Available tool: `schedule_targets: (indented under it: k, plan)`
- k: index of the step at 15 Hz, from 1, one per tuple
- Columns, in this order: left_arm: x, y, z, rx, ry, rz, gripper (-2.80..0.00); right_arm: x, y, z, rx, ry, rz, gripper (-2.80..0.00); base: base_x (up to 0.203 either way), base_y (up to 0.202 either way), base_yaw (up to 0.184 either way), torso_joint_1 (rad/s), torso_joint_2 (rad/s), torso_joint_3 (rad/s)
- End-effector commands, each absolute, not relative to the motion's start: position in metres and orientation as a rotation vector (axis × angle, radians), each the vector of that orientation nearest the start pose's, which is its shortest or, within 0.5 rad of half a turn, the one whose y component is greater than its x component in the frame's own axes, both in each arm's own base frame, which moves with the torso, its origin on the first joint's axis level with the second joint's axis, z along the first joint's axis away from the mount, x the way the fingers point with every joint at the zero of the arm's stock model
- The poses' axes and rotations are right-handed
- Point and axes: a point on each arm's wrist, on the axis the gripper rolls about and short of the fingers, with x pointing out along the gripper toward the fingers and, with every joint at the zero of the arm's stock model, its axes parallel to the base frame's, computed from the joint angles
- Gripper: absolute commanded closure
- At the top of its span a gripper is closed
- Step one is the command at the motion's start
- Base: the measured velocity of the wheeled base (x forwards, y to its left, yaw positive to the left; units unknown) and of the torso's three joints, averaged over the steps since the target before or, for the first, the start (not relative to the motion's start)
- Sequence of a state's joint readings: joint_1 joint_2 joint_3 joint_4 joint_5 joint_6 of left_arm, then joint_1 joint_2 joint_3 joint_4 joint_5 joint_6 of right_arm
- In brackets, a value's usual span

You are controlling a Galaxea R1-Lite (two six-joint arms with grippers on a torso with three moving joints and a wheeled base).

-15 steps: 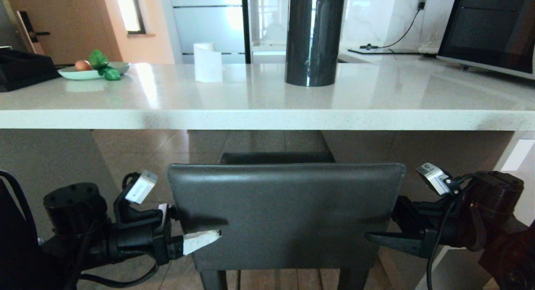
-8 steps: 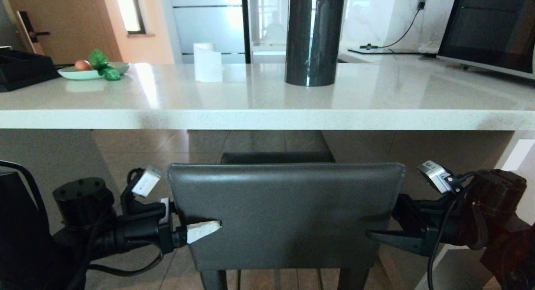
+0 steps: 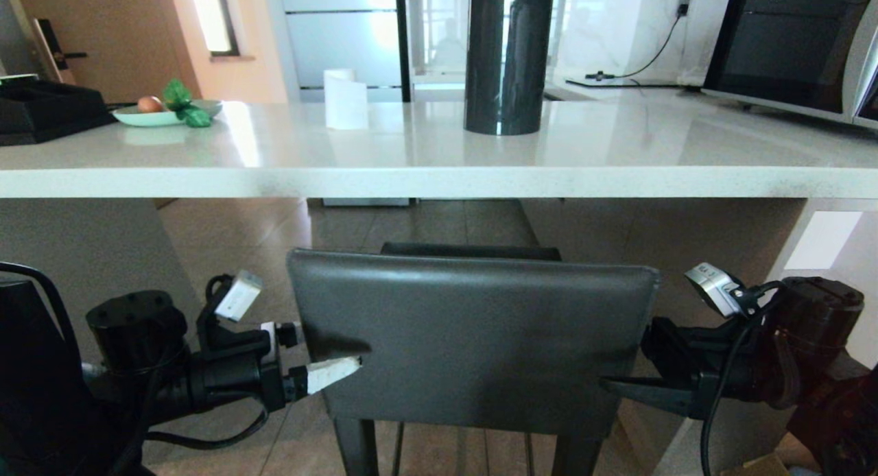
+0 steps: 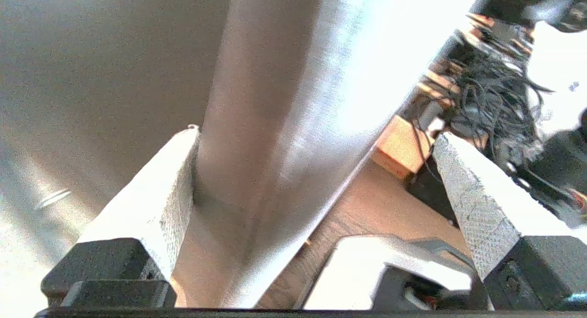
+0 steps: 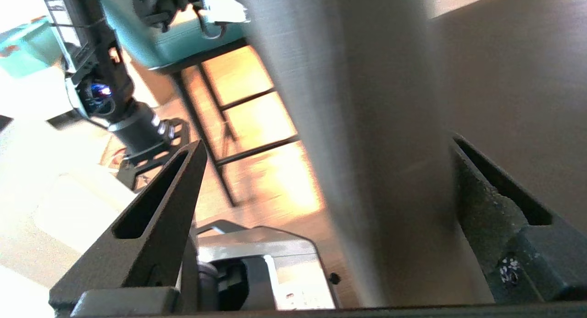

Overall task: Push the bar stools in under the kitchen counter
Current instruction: Pull the gray chair out from under the dining table

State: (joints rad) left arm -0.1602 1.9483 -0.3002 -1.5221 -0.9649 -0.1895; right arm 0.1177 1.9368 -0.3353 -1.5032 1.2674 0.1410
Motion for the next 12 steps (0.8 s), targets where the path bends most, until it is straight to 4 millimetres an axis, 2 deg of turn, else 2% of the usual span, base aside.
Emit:
schedule_targets:
  k: [1, 3, 12]
  plan:
    - [0.2578, -0.0599, 0.0871, -0.202, 0.214, -1.119, -2.8, 0.2601, 0.0525, 0.0952, 0.171, 0.18, 1.38, -2.8, -0.196, 0.0, -0.004, 0.002, 0.01, 0.007]
    - [0.2581, -0.0599, 0.0874, -0.198, 0.211, -1.117, -2.8, 0.26, 0.0525, 0.0951, 0.171, 0.18, 1.38, -2.8, -0.135, 0.0, -0.004, -0.007, 0.01, 0.005]
    - [0.2558, -0.0608, 0.0884, -0.19, 0.206, -1.126, -2.8, 0.2598, 0.0525, 0.0955, 0.17, 0.179, 1.38, -2.8, 0.0, 0.0, 0.0, 0.0, 0.0, 0.0]
